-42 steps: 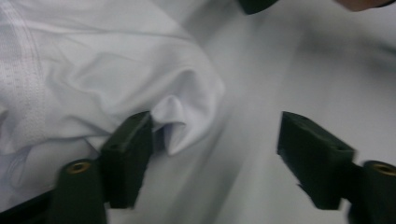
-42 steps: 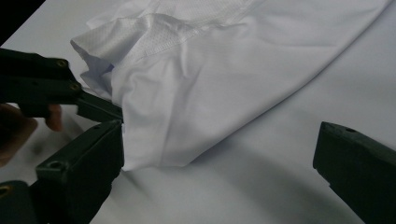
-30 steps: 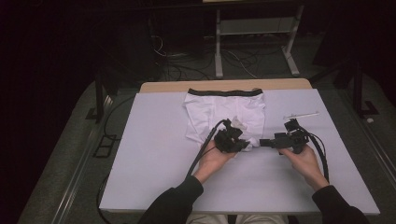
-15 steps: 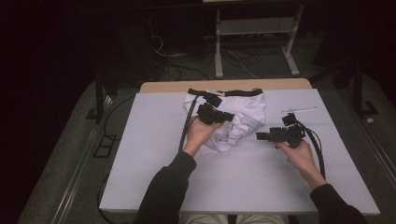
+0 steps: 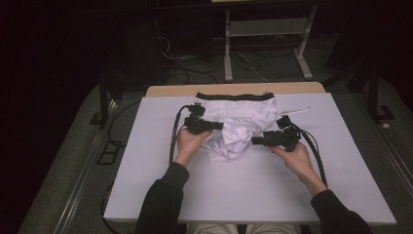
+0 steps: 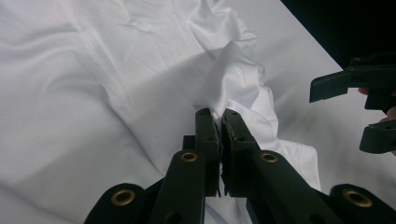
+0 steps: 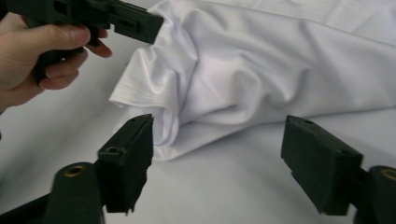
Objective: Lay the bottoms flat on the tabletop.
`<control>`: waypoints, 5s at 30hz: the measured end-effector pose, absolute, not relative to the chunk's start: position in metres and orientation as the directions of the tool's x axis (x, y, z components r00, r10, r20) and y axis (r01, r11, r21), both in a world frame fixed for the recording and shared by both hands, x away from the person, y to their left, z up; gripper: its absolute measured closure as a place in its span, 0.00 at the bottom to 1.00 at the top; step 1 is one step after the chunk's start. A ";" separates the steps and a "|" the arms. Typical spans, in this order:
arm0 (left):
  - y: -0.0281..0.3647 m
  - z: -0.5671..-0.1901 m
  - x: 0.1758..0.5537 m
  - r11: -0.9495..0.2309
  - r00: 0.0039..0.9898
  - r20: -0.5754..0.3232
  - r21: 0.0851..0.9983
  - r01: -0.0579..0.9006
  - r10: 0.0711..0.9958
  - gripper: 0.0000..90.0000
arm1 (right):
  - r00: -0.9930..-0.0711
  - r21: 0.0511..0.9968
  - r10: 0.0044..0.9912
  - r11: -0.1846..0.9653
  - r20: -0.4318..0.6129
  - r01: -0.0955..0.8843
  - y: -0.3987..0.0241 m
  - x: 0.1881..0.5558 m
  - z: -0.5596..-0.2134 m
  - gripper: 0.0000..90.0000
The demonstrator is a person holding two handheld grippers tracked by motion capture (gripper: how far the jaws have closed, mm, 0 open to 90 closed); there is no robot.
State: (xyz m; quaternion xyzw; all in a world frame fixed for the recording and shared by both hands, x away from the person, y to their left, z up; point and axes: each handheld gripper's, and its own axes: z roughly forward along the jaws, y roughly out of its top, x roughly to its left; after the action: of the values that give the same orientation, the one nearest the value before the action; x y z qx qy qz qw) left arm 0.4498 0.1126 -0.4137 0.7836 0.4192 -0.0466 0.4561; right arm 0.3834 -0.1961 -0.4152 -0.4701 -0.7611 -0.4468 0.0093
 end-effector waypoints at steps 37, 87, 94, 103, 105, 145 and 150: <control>0.054 -0.375 0.377 -0.352 0.813 -0.386 0.758 0.549 0.436 0.60 | -0.506 0.573 0.665 0.141 0.550 0.807 -0.254 0.334 -0.399 0.95; 0.139 -0.416 0.355 -0.304 0.682 -0.359 0.696 0.651 0.638 0.46 | -0.603 0.621 0.658 0.253 0.452 0.742 -0.170 0.346 -0.386 0.52; 0.144 -0.426 0.360 -0.352 0.655 -0.318 0.644 0.680 0.685 0.46 | -0.543 0.586 0.685 0.205 0.486 0.784 -0.196 0.341 -0.403 0.50; 0.155 -0.439 0.367 -0.375 0.634 -0.363 0.571 0.730 0.683 0.48 | -0.518 0.550 0.695 0.209 0.498 0.809 -0.193 0.341 -0.419 0.49; 0.155 -0.442 0.369 -0.386 0.642 -0.373 0.564 0.730 0.670 0.49 | -0.518 0.550 0.693 0.207 0.502 0.809 -0.192 0.341 -0.419 0.49; 0.183 -0.431 0.385 -0.143 0.508 -0.357 0.692 0.708 0.784 0.97 | -0.512 0.514 0.695 0.235 0.504 0.825 -0.135 0.361 -0.449 0.55; 0.182 -0.434 0.386 -0.157 0.505 -0.349 0.680 0.716 0.790 0.96 | -0.528 0.523 0.698 0.254 0.483 0.814 -0.123 0.358 -0.449 0.54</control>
State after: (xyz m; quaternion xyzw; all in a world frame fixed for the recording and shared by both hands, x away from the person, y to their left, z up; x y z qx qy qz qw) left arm 0.3856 0.1825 -0.4344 0.7594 0.4957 0.0438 0.4191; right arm 0.3579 -0.1234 -0.4487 -0.4795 -0.7880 -0.3784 0.0765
